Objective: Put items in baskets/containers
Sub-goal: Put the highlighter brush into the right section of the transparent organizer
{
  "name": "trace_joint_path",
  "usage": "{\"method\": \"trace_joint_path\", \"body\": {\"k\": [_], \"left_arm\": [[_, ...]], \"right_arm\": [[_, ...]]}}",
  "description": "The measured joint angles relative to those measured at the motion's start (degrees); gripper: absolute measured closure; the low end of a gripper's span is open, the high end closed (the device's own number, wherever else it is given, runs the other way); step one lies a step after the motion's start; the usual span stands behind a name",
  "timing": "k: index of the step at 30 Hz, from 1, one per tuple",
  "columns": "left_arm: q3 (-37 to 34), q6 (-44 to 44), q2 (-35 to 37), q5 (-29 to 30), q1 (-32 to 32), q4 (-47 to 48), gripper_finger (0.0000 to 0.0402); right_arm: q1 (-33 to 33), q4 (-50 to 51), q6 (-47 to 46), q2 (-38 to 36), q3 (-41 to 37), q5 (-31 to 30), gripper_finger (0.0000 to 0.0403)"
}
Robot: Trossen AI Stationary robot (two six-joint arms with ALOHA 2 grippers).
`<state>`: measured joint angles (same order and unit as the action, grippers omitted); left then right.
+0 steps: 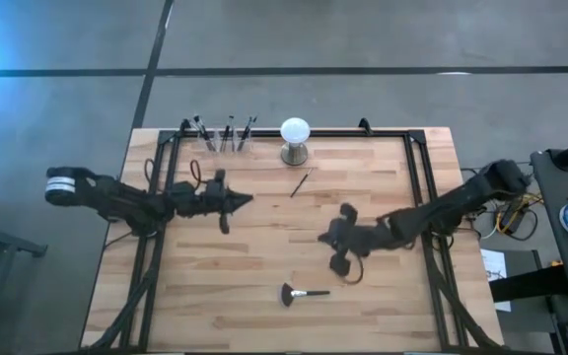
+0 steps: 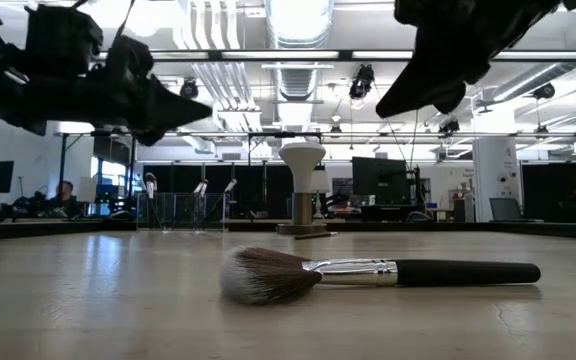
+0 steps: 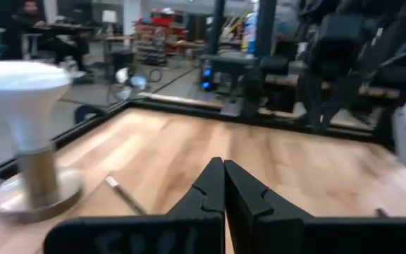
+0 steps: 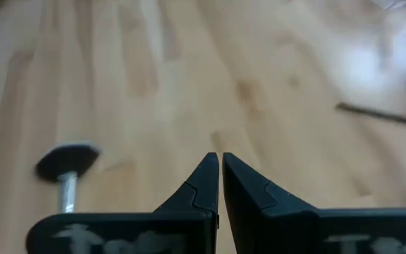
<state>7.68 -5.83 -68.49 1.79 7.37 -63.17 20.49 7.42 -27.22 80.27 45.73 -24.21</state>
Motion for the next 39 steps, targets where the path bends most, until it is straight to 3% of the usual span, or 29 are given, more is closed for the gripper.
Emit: {"method": "trace_joint_path", "body": {"k": [5,11,19,26,30,39], "left_arm": [[0.2,-0.1,-0.1,0.6,-4.2,-0.3,0.0401],[0.1,-1.0,-0.2,1.5,-6.2,-0.2,0.0401],[0.0,-3.1,-0.2,1.5,-7.3,0.2,0.0401],[-0.1,-3.2,-0.2,3.1,-8.1,0.3,0.0401],[-0.2,-4.0,-0.2,3.5,-8.3,0.3,0.0401],[-0.1,-10.3,-0.2,5.8,-8.3,0.7,0.0401]], "right_arm": [[5.2,4.9,-6.4,9.8,7.5,1.9,0.0385],[9.9,15.0,-12.5,21.1,18.2,8.8,0.0382],[11.9,29.0,-15.9,32.5,30.6,13.7,0.0316],[11.8,32.3,-15.5,37.3,34.9,15.9,0.0275],[11.7,31.9,-15.6,38.4,34.7,16.6,0.0289],[11.8,31.3,-15.8,38.6,34.7,16.6,0.0375]]}}
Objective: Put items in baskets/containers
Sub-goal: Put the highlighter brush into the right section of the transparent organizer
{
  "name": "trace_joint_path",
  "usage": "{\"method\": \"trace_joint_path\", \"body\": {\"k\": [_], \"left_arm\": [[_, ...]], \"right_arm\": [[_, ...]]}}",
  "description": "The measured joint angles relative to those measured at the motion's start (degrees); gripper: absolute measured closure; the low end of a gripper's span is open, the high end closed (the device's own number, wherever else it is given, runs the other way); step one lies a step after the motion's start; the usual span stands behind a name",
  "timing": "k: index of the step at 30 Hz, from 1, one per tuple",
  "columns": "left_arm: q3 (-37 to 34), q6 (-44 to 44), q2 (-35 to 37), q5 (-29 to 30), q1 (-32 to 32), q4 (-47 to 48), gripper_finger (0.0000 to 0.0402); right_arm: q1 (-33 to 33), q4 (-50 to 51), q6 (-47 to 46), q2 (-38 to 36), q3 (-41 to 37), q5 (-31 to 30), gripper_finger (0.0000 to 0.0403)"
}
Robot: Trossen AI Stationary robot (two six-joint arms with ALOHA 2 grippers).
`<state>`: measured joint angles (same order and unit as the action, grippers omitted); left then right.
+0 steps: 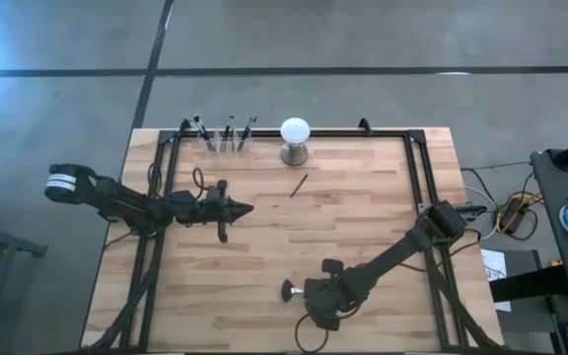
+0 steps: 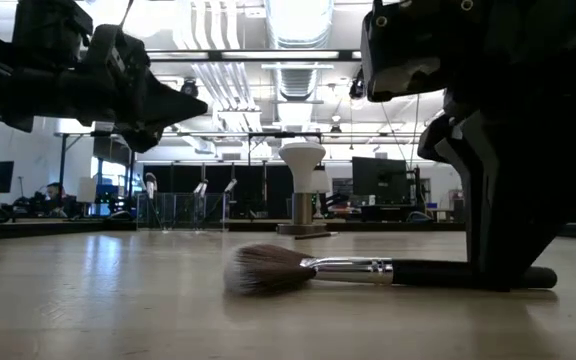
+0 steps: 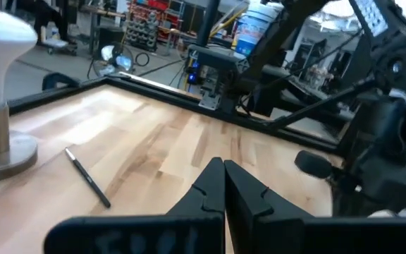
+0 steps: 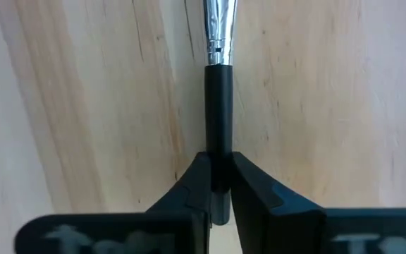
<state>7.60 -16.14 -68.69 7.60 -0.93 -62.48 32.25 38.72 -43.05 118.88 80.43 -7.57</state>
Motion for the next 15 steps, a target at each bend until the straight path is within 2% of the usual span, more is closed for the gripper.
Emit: {"method": "trace_joint_path", "body": {"k": [6,10,12,15], "left_arm": [[-0.1,-3.9,0.4,0.0,0.1,-0.2,0.0401],[-1.6,-3.6,1.3,0.0,0.1,-4.1,0.0401],[-3.0,-2.8,2.1,0.0,0.3,-8.0,0.0401],[-6.2,-0.4,3.1,0.0,0.8,-15.2,0.0402]], "right_arm": [[-0.2,0.0,2.0,-3.6,-1.2,-1.4,0.0375],[-0.9,-1.6,3.5,-8.6,-4.7,-5.2,0.0374],[-1.8,-5.8,4.0,-10.9,-8.6,-6.5,0.0374],[-3.9,-17.8,6.1,-14.8,-15.5,-7.4,0.0374]]}}
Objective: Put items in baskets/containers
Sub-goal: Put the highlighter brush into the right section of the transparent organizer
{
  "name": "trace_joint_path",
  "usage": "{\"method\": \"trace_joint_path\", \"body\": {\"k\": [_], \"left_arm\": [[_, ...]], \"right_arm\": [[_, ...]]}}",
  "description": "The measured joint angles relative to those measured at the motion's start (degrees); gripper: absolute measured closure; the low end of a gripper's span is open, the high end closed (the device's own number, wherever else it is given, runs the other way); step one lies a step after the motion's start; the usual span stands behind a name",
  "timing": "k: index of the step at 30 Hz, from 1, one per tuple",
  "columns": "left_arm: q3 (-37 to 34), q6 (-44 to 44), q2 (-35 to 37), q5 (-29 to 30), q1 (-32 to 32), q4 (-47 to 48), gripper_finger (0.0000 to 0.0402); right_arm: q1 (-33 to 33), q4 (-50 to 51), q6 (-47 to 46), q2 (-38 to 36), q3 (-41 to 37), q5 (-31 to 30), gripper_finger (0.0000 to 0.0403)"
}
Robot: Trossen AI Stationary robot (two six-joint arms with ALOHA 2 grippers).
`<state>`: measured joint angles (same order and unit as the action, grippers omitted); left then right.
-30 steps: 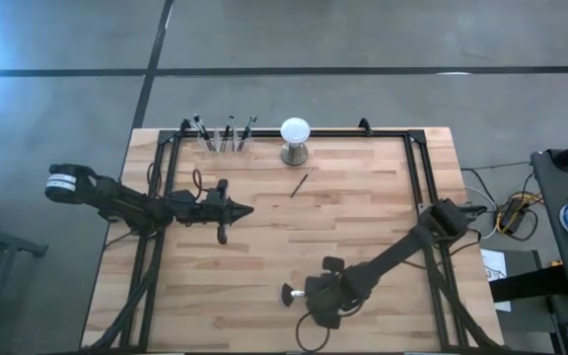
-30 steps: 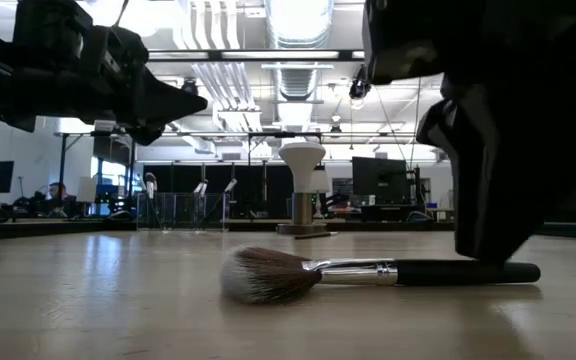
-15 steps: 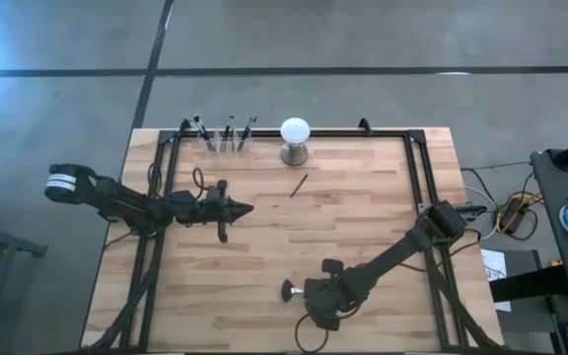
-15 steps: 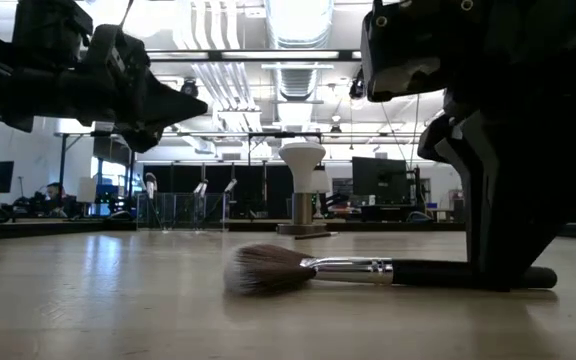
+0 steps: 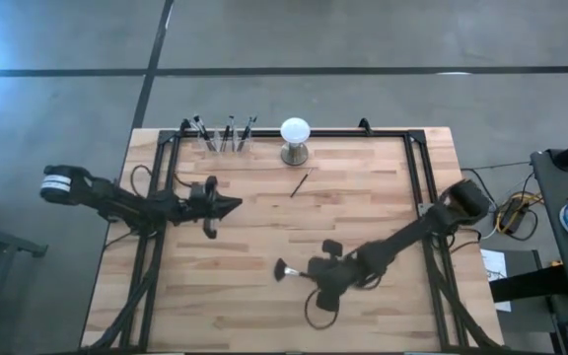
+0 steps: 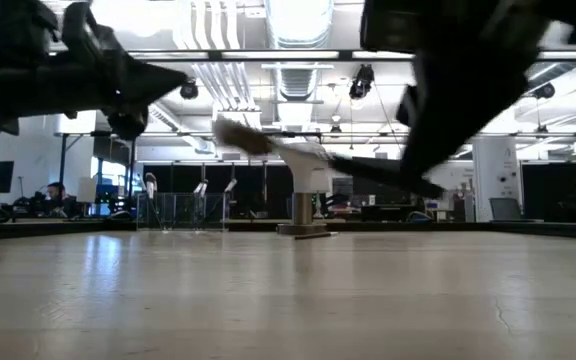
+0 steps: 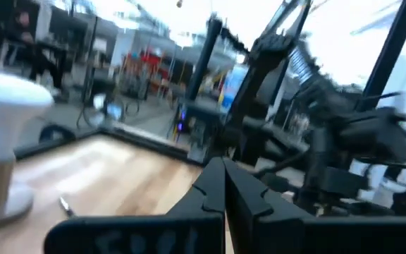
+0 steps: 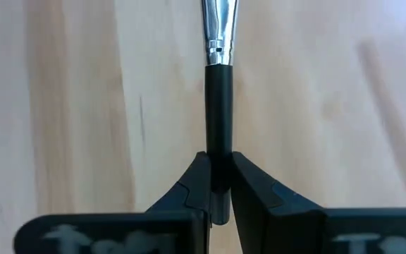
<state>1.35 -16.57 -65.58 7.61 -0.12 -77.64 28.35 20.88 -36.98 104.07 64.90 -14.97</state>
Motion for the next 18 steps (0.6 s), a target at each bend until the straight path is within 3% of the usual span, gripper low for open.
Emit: {"method": "trace_joint_path", "body": {"k": [8,14,18], "left_arm": [[0.8,1.5,1.3,-3.0,1.7,-1.6,0.0401],[4.4,-0.3,0.9,-3.2,2.6,1.1,0.0397],[7.3,-0.4,0.5,-4.0,2.6,3.7,0.0362]], "right_arm": [[-10.9,-28.3,10.2,-8.9,-15.5,0.0,0.0374],[-20.1,-46.9,16.3,-13.6,-21.5,4.4,0.0374],[-23.7,-56.0,19.4,-14.7,-22.9,8.5,0.0374]]}}
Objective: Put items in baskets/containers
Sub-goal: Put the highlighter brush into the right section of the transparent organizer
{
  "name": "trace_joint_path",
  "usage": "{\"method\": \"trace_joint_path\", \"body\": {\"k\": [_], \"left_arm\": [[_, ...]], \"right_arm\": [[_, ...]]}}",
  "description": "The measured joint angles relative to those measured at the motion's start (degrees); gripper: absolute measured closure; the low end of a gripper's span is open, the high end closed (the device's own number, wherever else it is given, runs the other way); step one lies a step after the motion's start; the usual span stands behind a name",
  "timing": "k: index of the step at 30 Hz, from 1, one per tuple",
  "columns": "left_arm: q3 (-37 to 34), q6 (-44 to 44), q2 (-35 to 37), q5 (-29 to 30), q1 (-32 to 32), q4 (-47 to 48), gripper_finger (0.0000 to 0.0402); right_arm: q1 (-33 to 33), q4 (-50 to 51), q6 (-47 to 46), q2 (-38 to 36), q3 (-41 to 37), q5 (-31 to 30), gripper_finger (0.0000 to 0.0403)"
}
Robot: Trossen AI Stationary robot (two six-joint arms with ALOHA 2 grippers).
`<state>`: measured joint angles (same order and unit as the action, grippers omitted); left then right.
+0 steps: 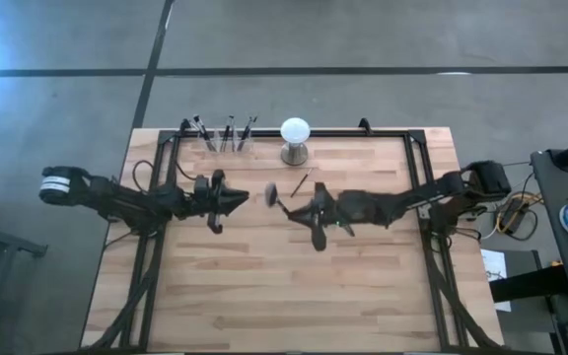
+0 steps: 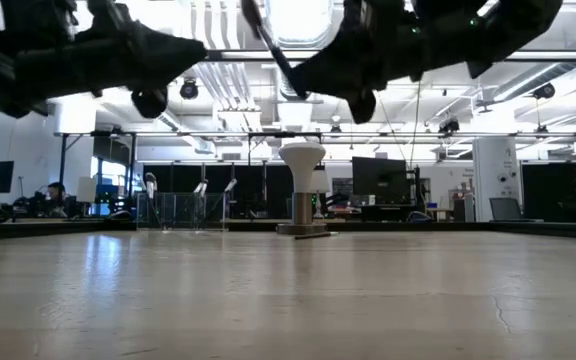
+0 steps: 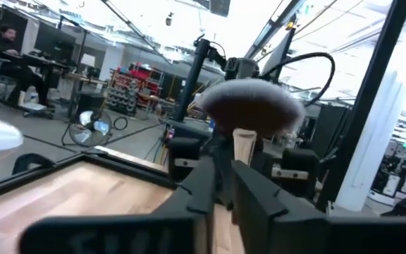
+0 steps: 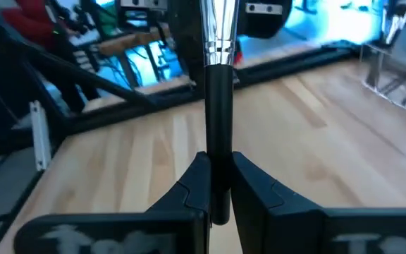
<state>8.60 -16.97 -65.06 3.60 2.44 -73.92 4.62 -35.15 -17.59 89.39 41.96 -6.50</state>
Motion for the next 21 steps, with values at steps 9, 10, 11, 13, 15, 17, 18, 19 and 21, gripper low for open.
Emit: {"method": "trace_joint_path", "body": {"k": [9,10,11,13,15,17,18,19,21], "left_arm": [[9.0,-0.6,-6.3,-4.7,-0.1,1.8,0.0277],[10.0,-0.6,-7.2,-5.1,-0.1,1.9,0.0273],[11.4,-0.6,-8.3,-5.3,-0.1,1.9,0.0269],[13.0,-0.1,-9.7,-5.5,0.0,2.1,0.0265],[15.2,0.7,-11.1,-5.6,0.0,1.7,0.0264],[16.5,1.1,-11.8,-5.9,0.0,2.0,0.0264],[17.5,1.4,-12.3,-6.0,0.0,2.0,0.0264],[17.9,1.7,-12.4,-6.0,0.0,2.0,0.0264],[18.8,2.2,-12.7,-6.0,0.0,2.1,0.0264]], "right_arm": [[-3.9,-8.8,2.9,1.0,0.7,5.5,0.0374],[-4.0,-9.1,3.3,1.1,1.2,5.7,0.0374],[-4.0,-9.5,3.9,1.1,1.5,6.1,0.0374],[-4.2,-9.6,4.5,1.1,2.0,6.8,0.0374],[-4.2,-9.2,4.7,1.1,2.2,7.0,0.0374],[-4.4,-9.2,4.8,1.1,2.5,7.0,0.0374],[-4.6,-9.2,4.8,1.1,2.5,7.0,0.0374],[-4.8,-9.2,4.8,1.1,2.5,7.0,0.0374],[-5.1,-9.1,4.9,1.1,2.5,7.0,0.0374]]}}
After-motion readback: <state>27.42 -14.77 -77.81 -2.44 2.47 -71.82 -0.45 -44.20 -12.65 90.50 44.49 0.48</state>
